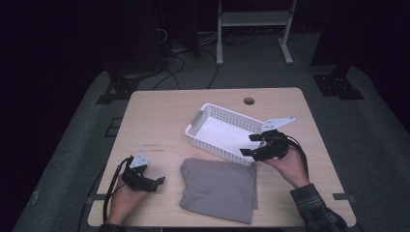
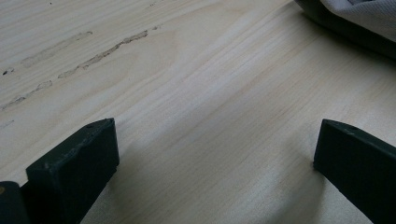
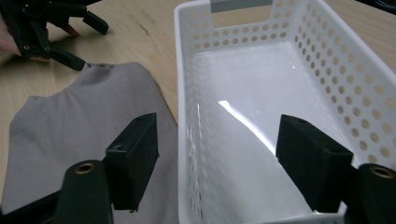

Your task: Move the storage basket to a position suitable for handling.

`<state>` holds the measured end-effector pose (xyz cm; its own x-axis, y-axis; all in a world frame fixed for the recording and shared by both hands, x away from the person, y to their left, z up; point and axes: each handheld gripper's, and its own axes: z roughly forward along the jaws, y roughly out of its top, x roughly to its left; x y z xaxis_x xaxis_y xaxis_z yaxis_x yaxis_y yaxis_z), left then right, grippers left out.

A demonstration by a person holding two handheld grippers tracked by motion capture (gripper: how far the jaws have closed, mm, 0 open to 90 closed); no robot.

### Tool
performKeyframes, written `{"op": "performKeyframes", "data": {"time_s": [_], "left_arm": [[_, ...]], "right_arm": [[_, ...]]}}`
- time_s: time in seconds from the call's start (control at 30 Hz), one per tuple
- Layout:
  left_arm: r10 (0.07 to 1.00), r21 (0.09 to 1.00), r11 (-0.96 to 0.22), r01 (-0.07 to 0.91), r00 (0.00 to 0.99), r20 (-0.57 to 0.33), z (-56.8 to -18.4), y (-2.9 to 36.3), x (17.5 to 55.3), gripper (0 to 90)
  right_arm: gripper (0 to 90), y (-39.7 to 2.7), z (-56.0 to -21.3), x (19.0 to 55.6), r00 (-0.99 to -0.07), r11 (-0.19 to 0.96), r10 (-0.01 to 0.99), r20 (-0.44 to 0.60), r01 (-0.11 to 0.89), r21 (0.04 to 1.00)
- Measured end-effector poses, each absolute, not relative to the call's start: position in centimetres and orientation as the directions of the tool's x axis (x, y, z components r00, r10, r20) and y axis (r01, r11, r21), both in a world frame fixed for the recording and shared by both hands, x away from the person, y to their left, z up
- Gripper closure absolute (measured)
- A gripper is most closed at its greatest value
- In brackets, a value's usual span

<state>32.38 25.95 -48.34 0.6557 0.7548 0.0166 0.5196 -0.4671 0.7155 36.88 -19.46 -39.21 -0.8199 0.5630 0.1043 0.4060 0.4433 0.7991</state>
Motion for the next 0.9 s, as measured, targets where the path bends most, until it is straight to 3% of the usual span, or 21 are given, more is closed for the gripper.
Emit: {"op": "performKeyframes", "data": {"time_s": [0.47, 0.9], "left_arm": [[0.756, 0.717, -0.465, 0.520, 0.655, 0.016, -48.3, 25.9, 32.4, 0.0], [0.756, 0.716, -0.464, 0.521, 0.654, 0.013, -48.4, 25.9, 32.4, 0.0]], "right_arm": [[54.1, -15.3, -39.9, 37.5, -0.866, 0.500, 0.489, 0.103, 0.375, 0.781], [67.0, -13.0, -41.3, 38.1, -0.855, 0.570, 0.516, 0.057, 0.393, 0.722]]}}
